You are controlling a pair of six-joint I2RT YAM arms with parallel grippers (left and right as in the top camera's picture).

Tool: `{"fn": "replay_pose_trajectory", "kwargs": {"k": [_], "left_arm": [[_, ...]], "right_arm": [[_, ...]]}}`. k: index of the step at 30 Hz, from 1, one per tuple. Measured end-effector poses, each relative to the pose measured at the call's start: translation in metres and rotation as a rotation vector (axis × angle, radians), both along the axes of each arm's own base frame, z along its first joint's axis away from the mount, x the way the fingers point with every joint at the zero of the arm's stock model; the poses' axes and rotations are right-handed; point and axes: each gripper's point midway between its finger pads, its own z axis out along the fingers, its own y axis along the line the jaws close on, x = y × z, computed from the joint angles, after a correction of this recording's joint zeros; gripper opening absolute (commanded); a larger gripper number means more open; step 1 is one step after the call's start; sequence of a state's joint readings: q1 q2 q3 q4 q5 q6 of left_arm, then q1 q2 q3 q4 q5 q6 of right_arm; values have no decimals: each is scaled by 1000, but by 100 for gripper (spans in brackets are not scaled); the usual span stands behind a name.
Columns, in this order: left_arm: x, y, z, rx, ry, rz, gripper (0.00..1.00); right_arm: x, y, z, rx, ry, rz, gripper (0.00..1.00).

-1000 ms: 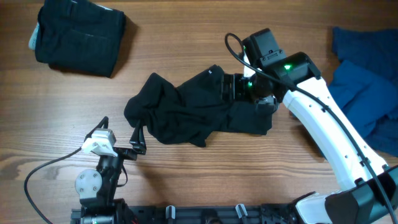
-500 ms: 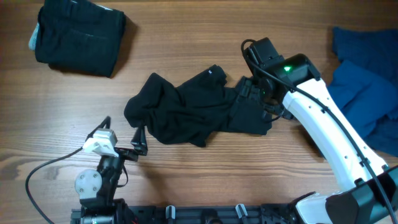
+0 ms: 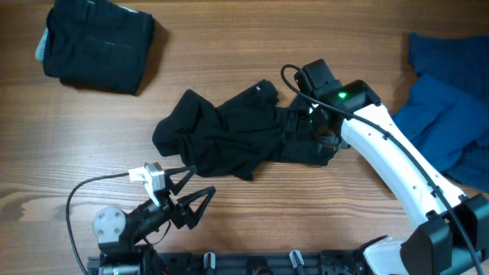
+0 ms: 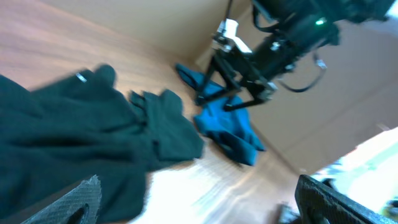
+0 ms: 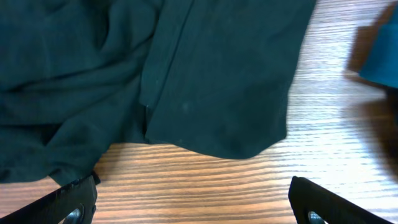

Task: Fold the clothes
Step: 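Move the left gripper toward the black garment's left side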

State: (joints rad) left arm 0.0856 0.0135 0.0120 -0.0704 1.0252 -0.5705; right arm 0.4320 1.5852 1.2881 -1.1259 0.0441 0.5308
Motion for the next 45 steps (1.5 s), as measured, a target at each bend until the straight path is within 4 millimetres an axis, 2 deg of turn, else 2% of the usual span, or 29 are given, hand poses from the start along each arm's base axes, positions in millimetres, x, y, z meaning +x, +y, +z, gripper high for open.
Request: {"fn": "replay_pose_trajectory", "kwargs": {"k": [3, 8, 10, 13, 15, 18, 21, 23, 26, 29, 33, 35, 38, 40, 41, 45], "left_arm": [[-4, -3, 0, -28, 36, -26, 99], [-2, -1, 1, -58, 78, -10, 100], [0, 0, 7, -63, 72, 8, 100], [-2, 2, 42, -44, -63, 23, 100], [-9, 2, 81, -22, -262, 29, 100], [-24, 1, 121, -3, -482, 26, 100], [-40, 0, 149, -3, -647, 21, 99], [-47, -1, 160, -13, -669, 17, 100], [-48, -1, 171, -23, -599, 17, 99], [-48, -1, 194, -1, -486, 26, 100], [-41, 4, 221, 57, -240, 75, 99], [-35, 10, 222, 93, -80, 126, 99], [-18, 32, 215, 176, 151, 273, 100], [-11, 43, 213, 221, 202, 331, 100], [1, 54, 215, 254, 229, 395, 100], [10, 58, 213, 259, 264, 410, 99]], "right_arm": [[-5, 1, -8, 7, 21, 28, 100], [-7, 2, -10, 9, 29, 43, 100], [-7, 2, -10, 11, 28, 43, 100], [-4, 4, -9, 18, 18, 43, 100], [-4, 4, -9, 18, 17, 44, 100], [-4, 4, -9, 18, 17, 44, 100], [-3, 5, -9, 23, 10, 47, 100], [-2, 6, -9, 27, 8, 48, 100], [-2, 6, -9, 29, 7, 52, 100], [-2, 7, -9, 33, 8, 52, 100], [-3, 10, -9, 50, 15, 55, 100], [-4, 10, -9, 54, 18, 56, 100], [-2, 12, -9, 62, 11, 57, 100], [1, 14, -8, 69, -2, 57, 100], [2, 14, -8, 71, -7, 57, 100], [12, 8, -7, 82, -29, 27, 100]]}}
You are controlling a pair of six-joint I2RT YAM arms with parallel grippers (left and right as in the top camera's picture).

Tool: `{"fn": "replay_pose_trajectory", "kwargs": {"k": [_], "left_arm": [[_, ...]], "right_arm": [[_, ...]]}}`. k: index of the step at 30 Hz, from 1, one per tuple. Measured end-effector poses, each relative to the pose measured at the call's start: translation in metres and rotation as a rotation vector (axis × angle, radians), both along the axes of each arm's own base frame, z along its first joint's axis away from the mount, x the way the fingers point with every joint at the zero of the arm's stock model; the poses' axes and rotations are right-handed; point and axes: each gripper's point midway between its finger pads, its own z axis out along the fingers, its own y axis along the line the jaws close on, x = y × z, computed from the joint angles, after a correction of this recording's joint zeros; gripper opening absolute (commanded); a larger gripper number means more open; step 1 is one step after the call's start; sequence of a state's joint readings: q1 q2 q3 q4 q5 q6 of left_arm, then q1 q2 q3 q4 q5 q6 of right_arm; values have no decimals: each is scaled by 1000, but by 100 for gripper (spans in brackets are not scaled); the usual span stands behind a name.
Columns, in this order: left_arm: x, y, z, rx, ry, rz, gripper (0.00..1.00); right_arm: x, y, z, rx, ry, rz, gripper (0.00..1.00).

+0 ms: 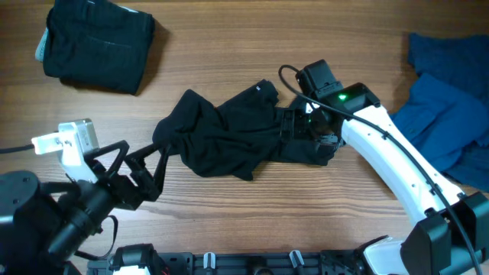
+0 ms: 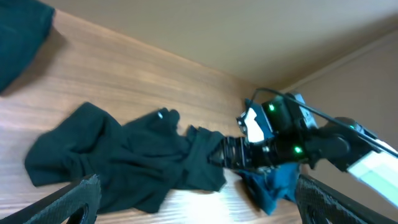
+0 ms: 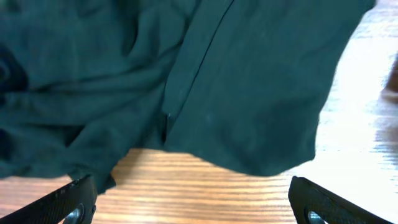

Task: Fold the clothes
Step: 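Move the left gripper toward the black garment's left side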

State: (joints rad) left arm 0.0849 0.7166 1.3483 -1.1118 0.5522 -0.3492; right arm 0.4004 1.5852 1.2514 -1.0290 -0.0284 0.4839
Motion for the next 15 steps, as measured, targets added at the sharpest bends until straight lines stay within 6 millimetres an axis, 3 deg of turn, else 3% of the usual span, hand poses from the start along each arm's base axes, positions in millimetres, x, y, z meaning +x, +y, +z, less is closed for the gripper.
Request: {"fn": "replay_pose_trajectory", "kwargs": {"k": [3, 8, 15], "left_arm": [[-7, -5, -8, -30, 58, -23, 99], [-25, 13, -56, -44, 344, 132, 99], [-30, 27, -86, -42, 494, 248, 99]], "right_arm": [[8, -16, 0, 3, -3, -56, 100], [17, -46, 0, 3, -4, -151, 100], [23, -49, 1, 13, -21, -165, 100]]}}
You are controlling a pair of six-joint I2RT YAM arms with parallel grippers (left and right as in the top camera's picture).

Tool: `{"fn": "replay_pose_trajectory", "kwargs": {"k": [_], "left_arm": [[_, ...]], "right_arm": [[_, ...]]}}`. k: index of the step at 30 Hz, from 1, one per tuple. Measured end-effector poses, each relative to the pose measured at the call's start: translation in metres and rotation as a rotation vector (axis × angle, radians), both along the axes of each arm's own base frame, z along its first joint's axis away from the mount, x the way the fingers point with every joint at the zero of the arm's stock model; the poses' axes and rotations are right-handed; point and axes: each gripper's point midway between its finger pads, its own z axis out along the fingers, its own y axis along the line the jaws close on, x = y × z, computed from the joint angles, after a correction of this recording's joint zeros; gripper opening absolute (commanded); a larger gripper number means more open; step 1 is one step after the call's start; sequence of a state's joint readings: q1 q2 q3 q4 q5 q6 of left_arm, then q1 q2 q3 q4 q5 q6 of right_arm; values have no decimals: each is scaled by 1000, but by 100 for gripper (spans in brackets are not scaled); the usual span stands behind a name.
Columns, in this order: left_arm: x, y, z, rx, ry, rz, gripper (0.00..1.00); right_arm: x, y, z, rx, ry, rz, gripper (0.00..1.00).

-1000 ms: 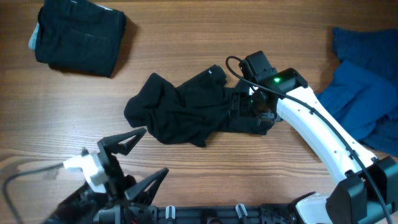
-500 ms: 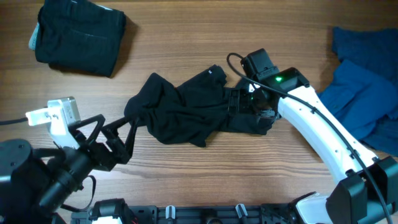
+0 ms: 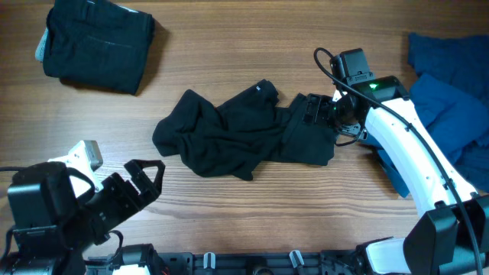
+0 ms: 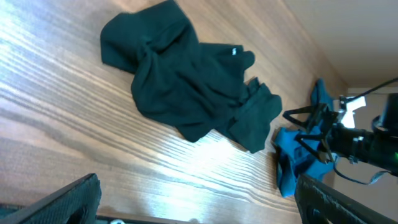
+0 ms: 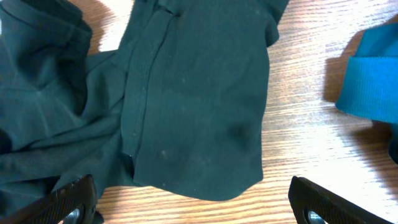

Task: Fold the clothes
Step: 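Move the left gripper toward the black garment's left side, then grasp the black garment's left edge with the left gripper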

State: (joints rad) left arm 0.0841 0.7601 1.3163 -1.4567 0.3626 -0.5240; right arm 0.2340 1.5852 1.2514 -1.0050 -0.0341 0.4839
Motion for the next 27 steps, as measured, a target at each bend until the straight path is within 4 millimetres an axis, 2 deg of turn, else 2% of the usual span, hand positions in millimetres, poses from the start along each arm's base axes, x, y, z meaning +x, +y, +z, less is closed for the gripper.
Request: {"fn": "replay_pose_trajectory", "kwargs": {"k": [3, 10, 13, 16, 19, 21, 24, 27], "left_arm": [[4, -2, -2, -2, -5, -5, 99], [36, -18, 19, 24, -111, -104, 99], [48, -27, 32, 61, -99, -153, 99], [50, -38, 41, 142, -37, -205, 99], [42, -45, 25, 237, 87, -228, 100], [30, -54, 2, 325, 220, -247, 100], [28, -79, -21, 410, 297, -247, 100], [21, -107, -39, 453, 304, -252, 100]], "right_arm": [[2, 1, 1, 3, -9, 0, 100], [2, 2, 1, 11, -9, 10, 100], [2, 2, 1, 9, -8, 23, 100], [2, 3, 1, 7, -12, 32, 100], [4, 3, 1, 9, -21, 39, 100], [5, 4, 1, 11, -23, 39, 100], [5, 4, 1, 11, -23, 39, 100], [4, 4, 1, 11, -21, 39, 100]]}}
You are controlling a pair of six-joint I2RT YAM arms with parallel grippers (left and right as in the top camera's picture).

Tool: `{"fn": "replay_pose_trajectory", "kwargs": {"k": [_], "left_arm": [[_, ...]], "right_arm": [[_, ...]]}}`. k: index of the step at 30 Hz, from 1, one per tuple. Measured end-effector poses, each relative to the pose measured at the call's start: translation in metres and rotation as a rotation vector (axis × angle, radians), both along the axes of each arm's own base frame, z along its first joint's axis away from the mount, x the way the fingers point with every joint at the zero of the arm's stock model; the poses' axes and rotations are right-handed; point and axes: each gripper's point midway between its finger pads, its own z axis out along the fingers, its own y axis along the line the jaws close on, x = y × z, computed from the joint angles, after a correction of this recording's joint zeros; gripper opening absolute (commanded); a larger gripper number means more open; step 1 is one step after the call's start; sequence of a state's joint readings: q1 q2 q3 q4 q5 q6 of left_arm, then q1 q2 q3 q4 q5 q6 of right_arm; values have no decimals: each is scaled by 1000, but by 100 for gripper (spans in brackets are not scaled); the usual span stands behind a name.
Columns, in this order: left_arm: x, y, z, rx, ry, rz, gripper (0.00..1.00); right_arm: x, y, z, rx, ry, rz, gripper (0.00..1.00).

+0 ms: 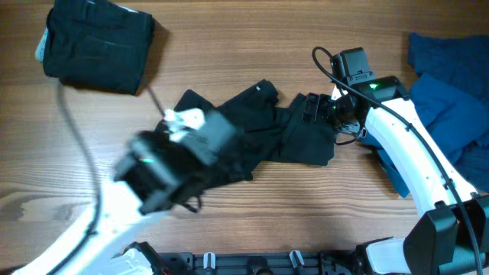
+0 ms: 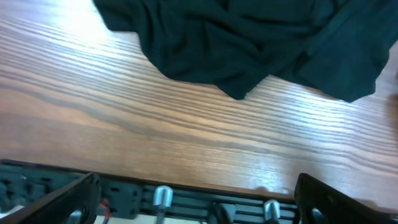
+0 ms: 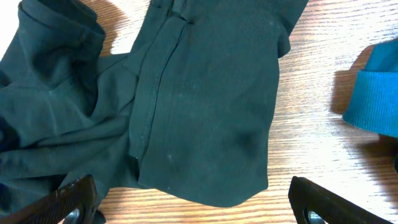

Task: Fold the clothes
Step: 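Grasp the black garment's left edge with the left gripper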

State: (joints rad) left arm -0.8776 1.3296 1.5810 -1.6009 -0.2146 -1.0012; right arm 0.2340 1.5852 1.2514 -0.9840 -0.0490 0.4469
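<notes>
A crumpled black garment [image 1: 263, 126] lies mid-table, also filling the top of the left wrist view [image 2: 249, 43] and most of the right wrist view [image 3: 199, 106]. My left arm [image 1: 176, 156], blurred, hangs over the garment's left part. Its gripper [image 2: 196, 208] is open and empty, with the garment's near hem and the table's front rail below it. My right gripper [image 1: 309, 109] is open above the garment's right end [image 3: 211, 155], holding nothing.
A folded black garment [image 1: 95, 46] sits at the back left. A heap of blue clothes [image 1: 451, 107] lies at the right, its edge showing as blue cloth [image 3: 376, 87] beside the right gripper. The table's front rail [image 2: 186, 199] runs along the near edge.
My left arm was raised at the front left corner, off the garment; now it is over the garment's left part, blurred. The right arm has barely shifted. Both grippers stay open.
First my left gripper was low at the garment's front left and the right one over its right part. Then the left arm was raised off to the left. Later the right gripper stood further right, at the garment's right end. Now the left arm is over the garment.
</notes>
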Motion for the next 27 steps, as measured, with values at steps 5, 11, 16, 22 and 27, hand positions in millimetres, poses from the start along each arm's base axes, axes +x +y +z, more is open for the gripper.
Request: {"fn": "replay_pose_trajectory", "kwargs": {"k": [5, 11, 16, 22, 27], "left_arm": [[-8, -25, -12, -14, -52, 21, 100], [1, -34, -37, -45, -79, 91, 100], [10, -51, -73, -92, -96, 108, 100], [12, -64, -121, -148, -75, 116, 100], [17, -64, -153, -190, -61, 145, 99]], "right_arm": [[1, -5, 0, 3, 2, -15, 100], [5, -29, 0, 19, 6, -68, 100], [0, -27, 0, 39, 23, -8, 100], [-2, -26, -1, 33, 26, 34, 100], [0, -26, -1, 32, 21, 38, 100]]}}
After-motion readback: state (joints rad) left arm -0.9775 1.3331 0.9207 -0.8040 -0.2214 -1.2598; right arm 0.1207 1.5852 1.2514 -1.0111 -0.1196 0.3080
